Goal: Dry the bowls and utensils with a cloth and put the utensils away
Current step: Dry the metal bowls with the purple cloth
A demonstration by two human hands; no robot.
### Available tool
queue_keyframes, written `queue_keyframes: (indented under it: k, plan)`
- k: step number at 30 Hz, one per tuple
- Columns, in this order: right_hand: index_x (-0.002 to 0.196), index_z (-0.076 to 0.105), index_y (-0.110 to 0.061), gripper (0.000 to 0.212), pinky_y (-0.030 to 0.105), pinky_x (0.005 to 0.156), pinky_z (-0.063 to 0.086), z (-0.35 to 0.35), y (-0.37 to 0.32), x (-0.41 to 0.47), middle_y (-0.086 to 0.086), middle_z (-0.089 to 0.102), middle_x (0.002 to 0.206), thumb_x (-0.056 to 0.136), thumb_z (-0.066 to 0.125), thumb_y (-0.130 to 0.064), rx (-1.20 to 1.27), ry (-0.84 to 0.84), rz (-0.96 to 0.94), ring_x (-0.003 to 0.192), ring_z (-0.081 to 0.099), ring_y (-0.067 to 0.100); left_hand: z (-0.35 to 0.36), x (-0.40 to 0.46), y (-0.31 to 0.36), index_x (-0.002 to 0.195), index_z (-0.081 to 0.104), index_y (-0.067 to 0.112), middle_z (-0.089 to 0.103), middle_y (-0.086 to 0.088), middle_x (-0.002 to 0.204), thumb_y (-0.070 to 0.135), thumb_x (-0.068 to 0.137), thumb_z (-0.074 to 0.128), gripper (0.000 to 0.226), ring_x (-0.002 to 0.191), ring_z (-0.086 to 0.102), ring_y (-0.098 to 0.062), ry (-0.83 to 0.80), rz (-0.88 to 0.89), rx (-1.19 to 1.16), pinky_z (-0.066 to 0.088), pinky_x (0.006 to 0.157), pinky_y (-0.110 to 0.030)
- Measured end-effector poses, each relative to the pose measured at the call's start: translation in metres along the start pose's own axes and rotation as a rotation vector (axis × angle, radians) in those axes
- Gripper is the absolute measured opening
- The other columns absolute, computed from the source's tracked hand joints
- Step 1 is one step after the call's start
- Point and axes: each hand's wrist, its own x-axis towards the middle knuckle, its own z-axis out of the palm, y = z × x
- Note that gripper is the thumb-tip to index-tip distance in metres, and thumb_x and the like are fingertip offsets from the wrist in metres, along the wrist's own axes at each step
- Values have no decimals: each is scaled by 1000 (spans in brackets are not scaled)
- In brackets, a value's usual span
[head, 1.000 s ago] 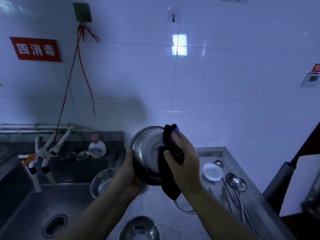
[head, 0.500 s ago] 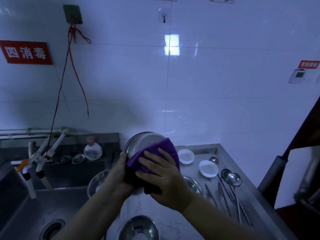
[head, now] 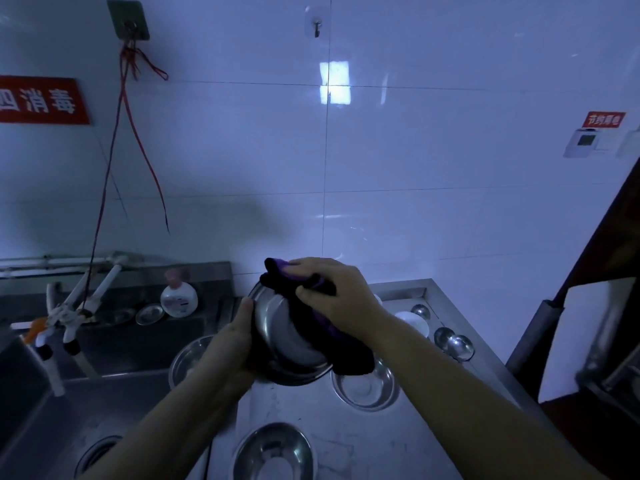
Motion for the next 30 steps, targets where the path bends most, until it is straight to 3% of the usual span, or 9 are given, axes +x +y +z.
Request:
queue_keyframes:
  k: [4, 10, 12, 15, 18, 21, 25, 30]
  plan:
    - [112, 70, -21, 34, 27, 101, 43, -11, 1, 7, -6, 68, 115, 85, 64, -3, 205, -36, 107, 110, 60, 7, 8, -7, 9, 117, 61, 8, 68, -18, 107, 52, 92, 45, 53, 99, 63, -33, -22, -34, -46, 50, 74, -41]
    - [115, 67, -13, 38, 28, 100, 43, 1, 13, -15, 1, 66, 121, 79, 56, -7, 450, 208, 129, 116, 58, 14, 16, -13, 24, 120, 59, 7, 64, -18, 115, 56, 92, 43, 59, 102, 59, -33, -16, -144, -149, 46, 77, -45]
    - [116, 65, -15, 39, 32, 102, 42, 12, 13, -25, 2, 63, 126, 81, 54, -2, 502, 310, 89, 120, 55, 16, 16, -14, 27, 118, 58, 8, 64, -18, 107, 56, 92, 42, 57, 93, 59, -33, -21, -168, -217, 45, 69, -47]
    - [120, 60, -11, 39, 49, 107, 38, 32, 19, -38, 11, 55, 135, 83, 56, -1, 349, 470, -24, 128, 49, 23, 19, -15, 28, 113, 58, 6, 63, -19, 102, 57, 92, 41, 57, 90, 58, -35, -59, -227, -312, 44, 71, -48]
    - [129, 55, -15, 42, 57, 109, 32, 46, 23, -49, 13, 40, 147, 87, 56, -16, 103, 532, -135, 137, 35, 30, 25, -17, 26, 107, 56, 0, 60, -26, 109, 58, 93, 34, 64, 97, 56, -40, -148, -261, -389, 43, 79, -52]
    - [134, 46, -13, 50, 58, 111, 26, 52, 27, -54, 14, 33, 149, 85, 57, -19, -205, 491, -307, 141, 25, 37, 29, -20, 23, 103, 58, -1, 65, -32, 102, 53, 97, 29, 62, 100, 57, -42, -221, -237, -406, 45, 75, -53]
    - [134, 49, -17, 56, 61, 109, 23, 47, 31, -51, 9, 44, 144, 81, 63, -27, -434, 398, -382, 140, 31, 30, 27, -24, 18, 113, 60, 3, 65, -27, 112, 43, 98, 32, 51, 108, 59, -36, -228, -196, -339, 47, 88, -45]
    - [131, 57, -19, 47, 53, 113, 21, 45, 29, -43, 3, 45, 146, 86, 63, -28, -591, 255, -482, 141, 30, 21, 29, -25, 18, 100, 66, 4, 73, -16, 86, 37, 97, 40, 43, 86, 66, -26, -183, -120, -208, 50, 79, -37]
